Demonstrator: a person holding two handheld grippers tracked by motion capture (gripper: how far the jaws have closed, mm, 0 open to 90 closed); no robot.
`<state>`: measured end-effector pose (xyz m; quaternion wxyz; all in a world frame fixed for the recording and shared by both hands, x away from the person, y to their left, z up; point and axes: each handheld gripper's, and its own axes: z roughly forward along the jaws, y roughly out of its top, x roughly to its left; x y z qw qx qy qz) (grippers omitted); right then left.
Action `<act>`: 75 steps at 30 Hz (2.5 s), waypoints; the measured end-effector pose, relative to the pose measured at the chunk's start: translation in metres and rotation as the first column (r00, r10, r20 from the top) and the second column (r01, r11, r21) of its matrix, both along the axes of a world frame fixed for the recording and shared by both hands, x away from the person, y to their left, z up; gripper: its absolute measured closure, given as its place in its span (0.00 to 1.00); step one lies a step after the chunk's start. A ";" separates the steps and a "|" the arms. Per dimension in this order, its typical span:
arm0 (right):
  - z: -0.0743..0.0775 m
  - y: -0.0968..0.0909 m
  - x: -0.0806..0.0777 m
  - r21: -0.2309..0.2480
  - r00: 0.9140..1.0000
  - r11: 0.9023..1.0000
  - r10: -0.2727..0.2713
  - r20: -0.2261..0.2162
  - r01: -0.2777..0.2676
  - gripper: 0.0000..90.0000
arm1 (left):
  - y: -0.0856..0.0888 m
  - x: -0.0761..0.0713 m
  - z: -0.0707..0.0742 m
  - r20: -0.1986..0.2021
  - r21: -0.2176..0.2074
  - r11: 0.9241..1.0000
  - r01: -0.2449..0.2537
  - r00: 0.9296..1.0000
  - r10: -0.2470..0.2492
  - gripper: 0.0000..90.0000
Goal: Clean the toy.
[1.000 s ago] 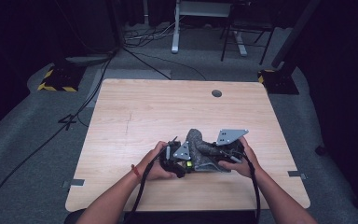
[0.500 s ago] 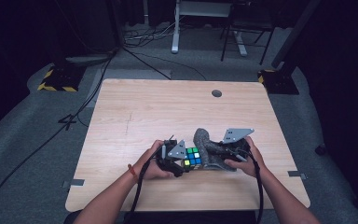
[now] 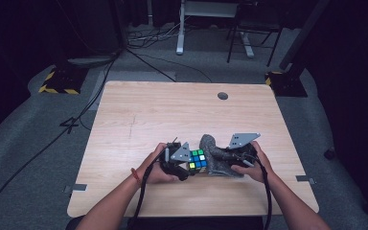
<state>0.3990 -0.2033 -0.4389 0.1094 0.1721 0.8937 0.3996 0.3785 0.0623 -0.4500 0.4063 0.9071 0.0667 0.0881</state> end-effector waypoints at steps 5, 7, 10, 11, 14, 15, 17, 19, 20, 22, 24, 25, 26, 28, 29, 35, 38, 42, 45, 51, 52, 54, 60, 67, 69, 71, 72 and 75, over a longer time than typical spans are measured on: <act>0.007 0.001 -0.006 0.058 1.000 0.998 0.018 0.010 -0.018 0.82 | -0.001 0.000 0.000 0.014 0.016 1.000 0.000 1.000 0.000 0.38; 0.015 -0.001 -0.009 0.100 0.999 0.995 0.022 0.029 -0.025 0.82 | -0.001 0.001 -0.001 0.014 0.027 1.000 -0.005 1.000 0.005 0.38; 0.020 -0.002 -0.011 0.129 0.999 0.991 0.028 0.028 -0.032 0.82 | -0.004 0.003 -0.004 0.016 0.052 0.999 -0.014 1.000 0.013 0.38; 0.025 -0.002 -0.013 0.157 0.999 0.986 0.042 0.027 -0.046 0.82 | -0.006 0.004 -0.006 0.015 0.067 0.998 -0.016 1.000 0.015 0.38; 0.030 0.001 -0.015 0.189 0.997 0.979 0.067 0.023 -0.070 0.82 | -0.010 0.003 -0.008 0.028 0.084 0.996 -0.020 0.999 0.017 0.38; 0.031 0.003 -0.016 0.198 0.997 0.977 0.077 0.017 -0.079 0.82 | -0.012 0.002 -0.008 0.031 0.086 0.996 -0.017 0.999 0.015 0.38; 0.032 0.011 -0.020 0.184 0.995 0.978 0.098 0.014 -0.099 0.82 | -0.017 -0.001 -0.008 0.039 0.086 0.996 -0.014 0.999 0.010 0.38; 0.031 0.018 -0.022 0.178 0.992 0.976 0.127 0.005 -0.125 0.82 | -0.020 -0.002 -0.008 0.055 0.101 0.995 -0.012 0.998 0.006 0.38; 0.030 0.022 -0.023 0.172 0.992 0.977 0.127 0.004 -0.126 0.82 | -0.021 -0.002 -0.009 0.052 0.100 0.995 -0.017 0.999 0.012 0.38; 0.029 0.025 -0.024 0.167 0.992 0.978 0.128 0.005 -0.127 0.82 | -0.021 -0.001 -0.010 0.050 0.099 0.995 -0.020 0.999 0.016 0.38; 0.027 0.032 -0.025 0.103 0.995 0.991 0.080 0.058 -0.085 0.81 | -0.021 0.000 -0.011 0.063 0.111 0.993 -0.035 0.998 0.028 0.38; 0.027 0.032 -0.025 0.103 0.995 0.991 0.080 0.058 -0.085 0.81 | -0.021 0.000 -0.011 0.063 0.111 0.993 -0.035 0.998 0.028 0.38; 0.026 0.033 -0.025 0.081 0.995 0.994 0.071 0.075 -0.077 0.81 | -0.021 0.000 -0.012 0.060 0.115 0.993 -0.039 0.998 0.032 0.38; 0.023 0.031 -0.022 0.087 0.996 0.994 0.058 0.063 -0.063 0.81 | -0.021 0.001 -0.012 0.061 0.117 0.992 -0.037 0.998 0.030 0.38; 0.023 0.030 -0.022 0.085 0.996 0.995 0.055 0.064 -0.061 0.81 | -0.020 0.001 -0.012 0.062 0.117 0.993 -0.036 0.998 0.029 0.38; 0.021 0.012 -0.016 0.103 0.999 0.995 -0.006 0.047 0.001 0.81 | -0.017 0.000 -0.007 0.060 0.091 0.995 -0.032 0.998 0.027 0.38; 0.018 0.003 -0.014 0.089 0.999 0.996 -0.026 0.038 0.022 0.81 | -0.014 0.000 -0.005 0.073 0.069 0.997 -0.036 0.997 0.030 0.38; 0.012 -0.003 -0.012 0.057 0.999 0.998 -0.044 0.030 0.042 0.81 | -0.010 0.001 -0.003 0.064 0.043 0.998 -0.035 0.997 0.032 0.38; 0.009 -0.004 -0.011 0.091 0.999 0.995 -0.030 0.022 0.028 0.81 | -0.010 0.001 -0.002 0.051 0.011 1.000 -0.025 0.998 0.025 0.38; 0.008 -0.003 -0.009 0.185 1.000 0.983 0.023 -0.021 -0.019 0.82 | -0.009 0.003 0.000 0.028 -0.028 0.999 -0.028 0.999 0.028 0.38; 0.008 -0.004 -0.009 0.199 0.999 0.980 0.029 -0.026 -0.023 0.82 | -0.009 0.003 0.001 0.030 -0.032 0.999 -0.029 0.999 0.030 0.37; 0.011 -0.004 -0.011 0.211 0.999 0.977 0.044 -0.013 -0.040 0.82 | -0.011 0.003 0.000 0.030 -0.011 1.000 -0.025 0.999 0.026 0.37; 0.015 -0.003 -0.013 0.244 0.998 0.968 0.063 -0.004 -0.060 0.82 | -0.012 0.005 -0.002 0.029 -0.015 1.000 -0.021 0.999 0.021 0.37; 0.020 0.010 -0.018 0.255 0.992 0.959 0.125 0.003 -0.121 0.82 | -0.018 0.004 -0.009 0.031 0.026 1.000 -0.003 1.000 0.002 0.37; 0.019 0.010 -0.017 0.258 0.993 0.959 0.122 -0.002 -0.118 0.82 | -0.019 0.003 -0.009 0.044 0.032 0.999 -0.008 0.999 0.007 0.37; 0.019 0.010 -0.017 0.263 0.992 0.957 0.126 -0.009 -0.119 0.82 | -0.020 0.003 -0.009 0.048 0.041 0.999 -0.011 0.999 0.009 0.37; 0.019 0.011 -0.017 0.261 0.992 0.958 0.127 -0.010 -0.120 0.82 | -0.020 0.003 -0.009 0.055 0.043 0.999 -0.013 0.998 0.011 0.37; 0.020 0.010 -0.018 0.250 0.992 0.961 0.124 -0.001 -0.120 0.82 | -0.018 0.002 -0.007 0.073 0.033 0.999 -0.024 0.997 0.021 0.37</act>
